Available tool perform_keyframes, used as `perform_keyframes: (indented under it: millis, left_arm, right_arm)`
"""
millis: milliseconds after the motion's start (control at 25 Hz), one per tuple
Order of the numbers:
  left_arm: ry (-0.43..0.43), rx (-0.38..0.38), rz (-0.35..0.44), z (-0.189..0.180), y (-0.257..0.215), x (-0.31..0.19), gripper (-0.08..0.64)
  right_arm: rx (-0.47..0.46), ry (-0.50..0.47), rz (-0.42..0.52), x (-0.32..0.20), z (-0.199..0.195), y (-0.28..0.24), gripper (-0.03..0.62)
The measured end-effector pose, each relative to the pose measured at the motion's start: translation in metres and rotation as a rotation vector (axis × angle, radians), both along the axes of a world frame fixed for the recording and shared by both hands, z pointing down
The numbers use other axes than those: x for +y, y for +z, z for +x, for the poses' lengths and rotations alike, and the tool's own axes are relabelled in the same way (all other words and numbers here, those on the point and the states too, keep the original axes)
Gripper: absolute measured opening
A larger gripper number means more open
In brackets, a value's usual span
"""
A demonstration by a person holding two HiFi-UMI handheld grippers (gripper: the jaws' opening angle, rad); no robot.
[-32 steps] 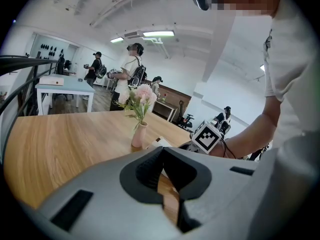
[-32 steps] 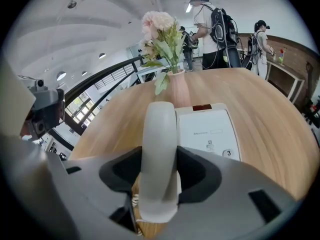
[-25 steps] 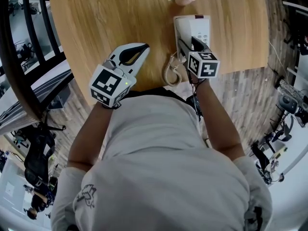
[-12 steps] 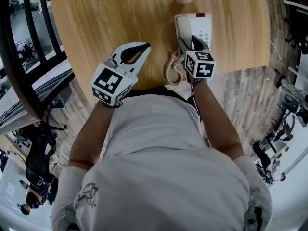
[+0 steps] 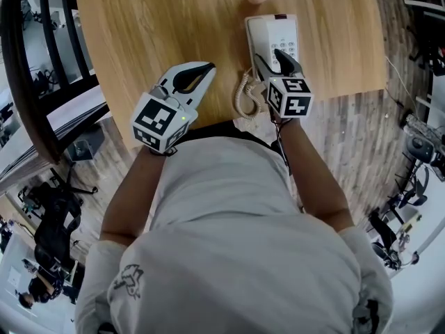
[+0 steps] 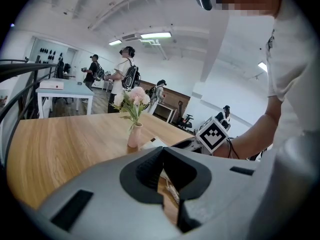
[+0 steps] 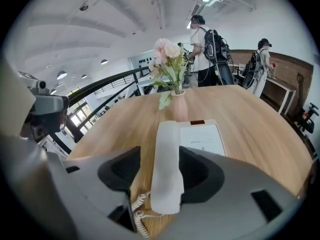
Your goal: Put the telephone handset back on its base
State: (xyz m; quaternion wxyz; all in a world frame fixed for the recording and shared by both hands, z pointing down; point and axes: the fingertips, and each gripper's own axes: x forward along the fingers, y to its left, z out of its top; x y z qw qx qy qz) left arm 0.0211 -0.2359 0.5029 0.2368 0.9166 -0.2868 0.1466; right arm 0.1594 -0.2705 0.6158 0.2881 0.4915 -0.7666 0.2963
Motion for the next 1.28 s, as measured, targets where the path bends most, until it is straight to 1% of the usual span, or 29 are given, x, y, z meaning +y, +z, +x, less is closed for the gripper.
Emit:
perform_keyframes:
  millis: [200,440,680,840,1120,1280]
  left_arm:
    - [-0.002,-0.002,0.034,0.009,-0.017,0.023,0.006]
    - [-0.005,-0.008,0.086,0.024,-0.035,0.053,0.006]
    - [-0.025,-0.023,0.148,0.029,-0.059,0.073,0.006]
    - [-0.029,-0.032,0.186,0.033,-0.071,0.085,0.006]
    - [-0.035,-0.041,0.24,0.04,-0.094,0.112,0.006]
    - [-0.029,-0.052,0.249,0.039,-0.1,0.126,0.006]
  right_arm:
    - [-0.003,-0.036,0.095,0.019,0.002,-0.039,0.237]
    - [-0.04,-0.07,0.177,0.05,0.009,-0.08,0.162]
    - [-0.069,-0.093,0.242,0.081,0.014,-0.117,0.132]
    - [-0.073,-0.119,0.299,0.097,0.019,-0.139,0.088]
    - [-0.107,-0.15,0.359,0.128,0.023,-0.169,0.011]
    - [-0.133,-0.174,0.385,0.139,0.019,-0.182,0.006]
